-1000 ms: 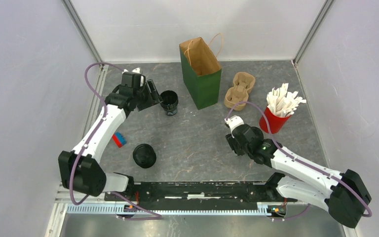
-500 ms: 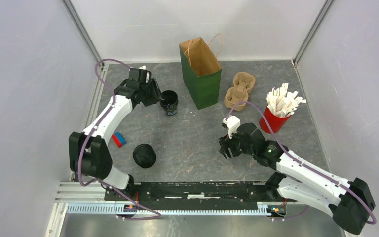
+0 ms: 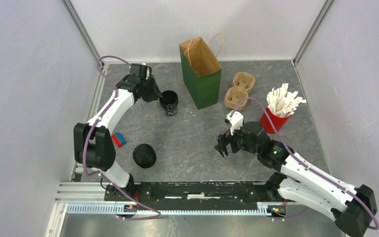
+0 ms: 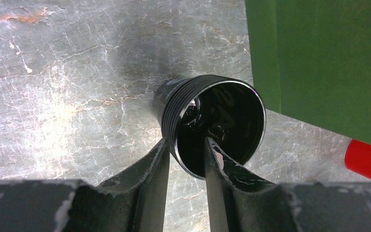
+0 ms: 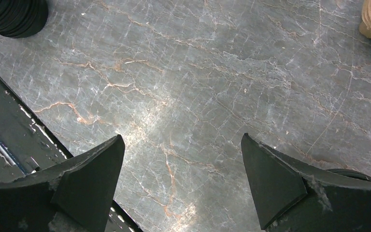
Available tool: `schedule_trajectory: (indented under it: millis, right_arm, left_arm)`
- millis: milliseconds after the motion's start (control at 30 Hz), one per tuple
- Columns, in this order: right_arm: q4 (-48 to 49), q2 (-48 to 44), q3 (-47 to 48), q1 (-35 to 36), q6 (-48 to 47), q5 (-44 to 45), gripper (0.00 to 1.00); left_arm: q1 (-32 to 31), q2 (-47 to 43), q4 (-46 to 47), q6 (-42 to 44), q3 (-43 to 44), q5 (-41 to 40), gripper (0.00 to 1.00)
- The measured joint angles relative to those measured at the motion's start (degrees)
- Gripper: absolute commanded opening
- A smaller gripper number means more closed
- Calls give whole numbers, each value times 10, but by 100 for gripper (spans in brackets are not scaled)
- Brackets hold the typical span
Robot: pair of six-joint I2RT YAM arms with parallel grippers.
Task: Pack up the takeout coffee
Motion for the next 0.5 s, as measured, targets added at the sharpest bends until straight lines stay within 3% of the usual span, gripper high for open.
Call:
schedule_trajectory:
  millis: [500]
  right_arm:
    - [1,-24,0,0,3,14,98]
  left_arm:
    - [4,32,-5,5,22,2,22]
